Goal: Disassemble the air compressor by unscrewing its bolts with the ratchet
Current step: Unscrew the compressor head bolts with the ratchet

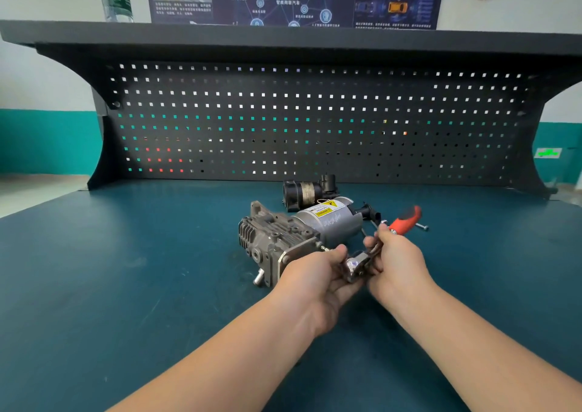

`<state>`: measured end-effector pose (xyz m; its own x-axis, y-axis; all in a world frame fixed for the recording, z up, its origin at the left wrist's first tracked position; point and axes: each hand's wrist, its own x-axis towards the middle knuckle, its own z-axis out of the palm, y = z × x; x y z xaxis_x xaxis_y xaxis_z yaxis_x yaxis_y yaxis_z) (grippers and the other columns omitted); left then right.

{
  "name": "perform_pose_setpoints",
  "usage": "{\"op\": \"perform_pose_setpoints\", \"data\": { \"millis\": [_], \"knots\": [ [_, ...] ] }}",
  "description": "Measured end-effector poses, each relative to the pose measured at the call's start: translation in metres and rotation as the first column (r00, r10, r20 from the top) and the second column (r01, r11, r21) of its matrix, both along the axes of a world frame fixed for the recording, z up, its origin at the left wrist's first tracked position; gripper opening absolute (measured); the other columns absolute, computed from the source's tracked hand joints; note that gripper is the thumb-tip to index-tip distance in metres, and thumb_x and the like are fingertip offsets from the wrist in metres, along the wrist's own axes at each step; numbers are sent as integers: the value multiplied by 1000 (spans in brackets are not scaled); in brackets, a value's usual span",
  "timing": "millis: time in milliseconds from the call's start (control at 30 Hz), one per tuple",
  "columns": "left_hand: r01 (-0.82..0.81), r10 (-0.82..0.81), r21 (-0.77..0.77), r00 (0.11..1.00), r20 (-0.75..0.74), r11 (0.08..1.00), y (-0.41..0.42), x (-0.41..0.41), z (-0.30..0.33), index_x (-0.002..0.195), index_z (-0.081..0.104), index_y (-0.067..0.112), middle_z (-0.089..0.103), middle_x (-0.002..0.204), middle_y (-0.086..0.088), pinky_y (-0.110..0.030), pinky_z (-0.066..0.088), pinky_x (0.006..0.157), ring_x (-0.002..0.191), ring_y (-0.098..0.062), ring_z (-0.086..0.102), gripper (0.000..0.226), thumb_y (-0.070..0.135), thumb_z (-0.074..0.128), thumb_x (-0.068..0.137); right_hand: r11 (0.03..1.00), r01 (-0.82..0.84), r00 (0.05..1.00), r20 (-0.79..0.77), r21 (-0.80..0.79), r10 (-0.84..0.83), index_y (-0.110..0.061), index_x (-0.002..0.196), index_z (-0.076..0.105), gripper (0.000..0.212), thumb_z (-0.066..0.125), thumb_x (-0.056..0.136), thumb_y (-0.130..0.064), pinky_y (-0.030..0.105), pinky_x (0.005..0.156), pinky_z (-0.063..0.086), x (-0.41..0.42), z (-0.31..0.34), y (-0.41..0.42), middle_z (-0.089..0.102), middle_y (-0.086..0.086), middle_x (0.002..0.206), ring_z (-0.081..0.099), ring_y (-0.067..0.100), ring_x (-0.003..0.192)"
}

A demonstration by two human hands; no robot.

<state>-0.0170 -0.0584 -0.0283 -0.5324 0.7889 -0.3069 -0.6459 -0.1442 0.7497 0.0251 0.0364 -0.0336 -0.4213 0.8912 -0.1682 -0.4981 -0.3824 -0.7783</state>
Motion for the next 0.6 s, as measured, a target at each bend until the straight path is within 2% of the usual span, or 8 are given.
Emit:
{"op": "perform_pose_setpoints", "data": {
  "millis": [100, 167, 300, 400, 433, 500, 533, 600],
  "knots": [
    [-7, 6, -21, 1000, -24, 1000, 0, 0, -1, 88, 58, 0, 64, 80, -17, -30, 56, 56, 66, -23, 60, 6, 6, 57, 91, 953, 42, 998, 25, 301, -52, -18, 77, 49, 24, 47, 99, -25, 17, 37, 31, 0, 4, 0, 49, -3, 54, 38, 3, 33],
    [-9, 8, -27, 999, -42, 1000, 0, 0, -2, 87, 59, 1, 64, 82, -17, -30, 56, 58, 68, -24, 60, 7, 8, 60, 89, 787, 66, 987, 75, 614, -141, -18, 75, 47, 25, 46, 99, -25, 20, 46, 33, 2, 7, -3, 49, -9, 50, 39, 4, 42],
    [7, -7, -5, 999, -44, 1000, 0, -1, -4, 81, 64, 3, 64, 70, -10, -26, 57, 54, 64, -20, 61, 10, 9, 60, 89, 269, -9, 988, 51, 963, -148, -26, 77, 43, 20, 48, 96, -28, 22, 52, 38, 10, 9, -17, 48, -9, 55, 44, 7, 50],
    [3, -10, 109, 998, 67, 994, -3, 3, -2, 76, 63, 10, 67, 61, -3, -20, 53, 50, 55, -12, 66, 28, 12, 44, 96, -222, -70, 968, 12, 972, -252, -26, 86, 51, 9, 48, 92, -32, 27, 51, 39, 13, 8, -25, 49, -12, 59, 42, 10, 52],
    [-14, -7, 175, 993, 121, 984, -4, 5, -1, 76, 61, 11, 68, 58, -2, -18, 51, 47, 52, -10, 66, 32, 14, 39, 99, -314, -76, 958, -17, 946, -285, -18, 88, 55, 16, 47, 91, -31, 29, 50, 39, 12, 7, -27, 51, -10, 59, 43, 12, 53],
    [-25, 2, 182, 992, 129, 983, -4, 4, -1, 72, 62, 11, 67, 56, -2, -18, 51, 44, 48, -10, 65, 36, 12, 38, 99, -292, -61, 956, -28, 954, -292, -14, 87, 57, 21, 47, 91, -32, 30, 50, 39, 11, 6, -27, 50, -13, 59, 44, 14, 53],
    [-15, 5, 120, 997, 83, 993, -3, 2, -1, 69, 63, 9, 67, 58, -4, -20, 52, 45, 49, -13, 65, 34, 7, 42, 96, -203, -44, 961, -14, 978, -276, -22, 84, 53, 15, 47, 92, -34, 30, 51, 39, 10, 6, -27, 48, -15, 57, 43, 12, 52],
    [1, -1, 31, 1000, 11, 1000, -2, -1, -1, 74, 64, 2, 63, 64, -9, -24, 55, 45, 56, -18, 61, 24, 0, 48, 92, 83, -16, 970, 35, 996, -242, -31, 78, 42, 18, 47, 94, -33, 31, 53, 40, 9, 5, -23, 46, -13, 54, 44, 9, 51]
  ]
}}
